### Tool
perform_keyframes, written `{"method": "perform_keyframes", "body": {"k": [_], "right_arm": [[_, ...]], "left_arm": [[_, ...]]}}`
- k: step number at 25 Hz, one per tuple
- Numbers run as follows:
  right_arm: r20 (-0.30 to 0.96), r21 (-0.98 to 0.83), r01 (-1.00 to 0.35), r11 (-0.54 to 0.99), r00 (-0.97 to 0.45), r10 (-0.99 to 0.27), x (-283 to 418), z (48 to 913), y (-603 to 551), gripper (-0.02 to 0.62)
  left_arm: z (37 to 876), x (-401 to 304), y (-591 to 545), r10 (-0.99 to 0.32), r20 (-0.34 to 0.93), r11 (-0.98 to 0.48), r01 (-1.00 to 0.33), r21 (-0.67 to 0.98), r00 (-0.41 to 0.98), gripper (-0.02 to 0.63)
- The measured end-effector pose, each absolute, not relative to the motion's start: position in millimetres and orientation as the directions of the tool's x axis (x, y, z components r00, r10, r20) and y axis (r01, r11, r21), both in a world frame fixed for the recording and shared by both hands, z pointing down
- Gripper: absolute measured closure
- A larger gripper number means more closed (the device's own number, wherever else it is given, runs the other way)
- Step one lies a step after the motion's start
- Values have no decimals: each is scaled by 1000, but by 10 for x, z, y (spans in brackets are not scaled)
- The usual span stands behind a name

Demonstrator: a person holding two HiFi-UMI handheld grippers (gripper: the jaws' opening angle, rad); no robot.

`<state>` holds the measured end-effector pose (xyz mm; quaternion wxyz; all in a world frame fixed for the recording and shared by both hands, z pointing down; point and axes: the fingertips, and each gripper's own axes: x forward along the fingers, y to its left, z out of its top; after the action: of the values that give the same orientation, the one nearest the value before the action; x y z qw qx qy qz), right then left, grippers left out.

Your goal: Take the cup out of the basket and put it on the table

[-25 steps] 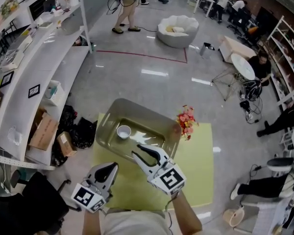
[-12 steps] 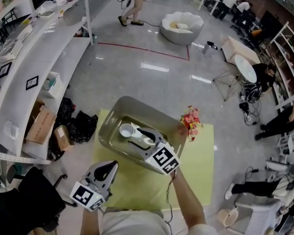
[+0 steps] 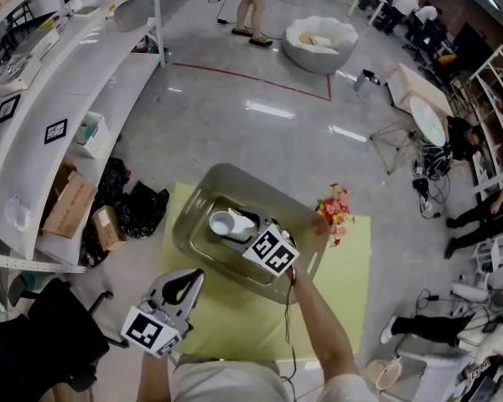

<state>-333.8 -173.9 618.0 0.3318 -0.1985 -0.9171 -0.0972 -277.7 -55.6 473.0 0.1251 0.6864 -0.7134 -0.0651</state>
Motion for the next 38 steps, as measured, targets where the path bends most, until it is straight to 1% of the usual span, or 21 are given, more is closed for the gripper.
{"method": "perform_keyframes", "body": {"k": [10,18,28,33,34,35,38], "right_arm": [[758,54,540,840,-570,317,-3548,6804,-1696,216],[820,46,576,817,-489,299,-3636,7222,-1754,167],[832,45,575,817,-474,288,-3729,7425,-1757,167],[857,41,588,808,-436,273,-3675,7503,-1764,170],[859,40,588,808,-433,272,-3668,7517,-1765,178],[859,39,586,810,-434,272,-3668,7525,-1768,223],[857,39,582,812,-437,272,-3687,7531,-1774,233]], "left_arm": [[4814,-2995,-711,-994,107,62,-970,234,-38,597],[4846,-3081,-766,-993,111,63,-969,239,-37,597],[4834,-3144,-773,-993,111,74,-965,253,-47,597],[4845,-3140,-781,-992,115,72,-965,251,-44,597],[4853,-3139,-783,-992,116,72,-965,251,-44,597],[4861,-3141,-785,-992,118,72,-965,251,-44,597],[4878,-3154,-789,-991,123,73,-966,249,-43,597]]}}
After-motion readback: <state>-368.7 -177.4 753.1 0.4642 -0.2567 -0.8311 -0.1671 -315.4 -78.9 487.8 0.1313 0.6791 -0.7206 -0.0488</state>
